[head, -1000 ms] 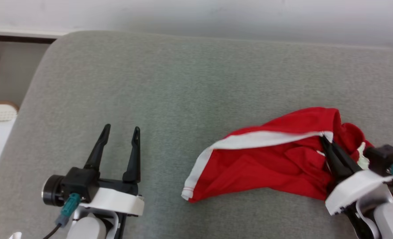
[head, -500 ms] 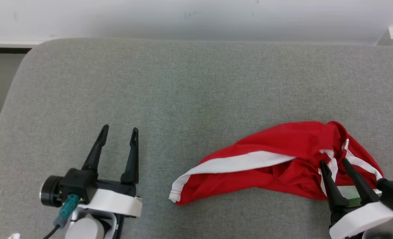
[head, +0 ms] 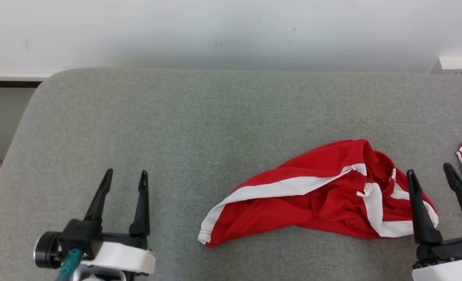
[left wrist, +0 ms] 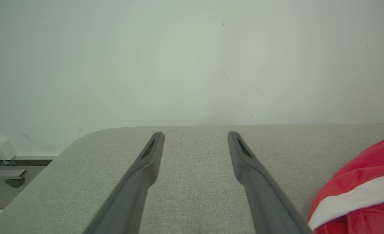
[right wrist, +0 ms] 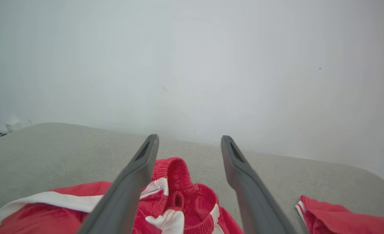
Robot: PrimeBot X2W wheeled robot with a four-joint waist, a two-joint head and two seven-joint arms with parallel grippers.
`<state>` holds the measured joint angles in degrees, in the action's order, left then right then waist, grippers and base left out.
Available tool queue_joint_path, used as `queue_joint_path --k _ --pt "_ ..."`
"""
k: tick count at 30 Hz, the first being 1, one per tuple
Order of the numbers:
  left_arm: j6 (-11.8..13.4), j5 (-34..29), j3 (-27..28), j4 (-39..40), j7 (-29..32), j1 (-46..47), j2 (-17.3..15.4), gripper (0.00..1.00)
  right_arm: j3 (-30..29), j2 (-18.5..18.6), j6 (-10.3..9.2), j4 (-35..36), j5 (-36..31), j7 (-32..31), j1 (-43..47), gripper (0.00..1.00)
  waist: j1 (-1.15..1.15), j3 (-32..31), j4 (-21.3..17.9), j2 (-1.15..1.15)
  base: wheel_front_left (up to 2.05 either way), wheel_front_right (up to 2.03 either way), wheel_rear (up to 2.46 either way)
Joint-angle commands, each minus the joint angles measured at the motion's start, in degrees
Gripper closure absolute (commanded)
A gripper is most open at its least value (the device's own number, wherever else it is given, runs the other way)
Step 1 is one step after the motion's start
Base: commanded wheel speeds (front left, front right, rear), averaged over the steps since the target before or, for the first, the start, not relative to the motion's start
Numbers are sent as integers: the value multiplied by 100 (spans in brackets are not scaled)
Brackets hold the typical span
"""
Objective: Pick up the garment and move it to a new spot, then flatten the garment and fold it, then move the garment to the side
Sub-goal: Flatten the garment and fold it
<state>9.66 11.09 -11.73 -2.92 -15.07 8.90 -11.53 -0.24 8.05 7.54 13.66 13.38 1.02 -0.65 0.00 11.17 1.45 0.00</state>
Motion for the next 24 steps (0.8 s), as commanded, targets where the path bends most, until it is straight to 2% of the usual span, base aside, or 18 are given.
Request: queue_joint_path --k 1,6,17,21,24 --pt "29 -54 16 37 -10 -109 -37 0 -73 -35 -12 135 -71 -68 137 0 0 -90 9 0 0 0 0" --pt "65 -49 -1 99 2 -294 -72 0 -201 -164 -12 452 -124 -276 304 0 0 -197 33 0 0 0 0" --pt "77 -71 -82 211 118 -336 -150 0 -238 -297 -12 447 22 -362 419 0 0 -212 20 0 0 0 0" --pt "40 -142 -157 287 150 -244 -199 0 -245 -317 -12 428 42 -339 405 0 0 -193 7 0 0 0 0" --pt "-136 -251 -452 393 361 -81 -218 0 -270 -344 -12 403 67 -319 413 0 0 -154 18 0 0 0 0"
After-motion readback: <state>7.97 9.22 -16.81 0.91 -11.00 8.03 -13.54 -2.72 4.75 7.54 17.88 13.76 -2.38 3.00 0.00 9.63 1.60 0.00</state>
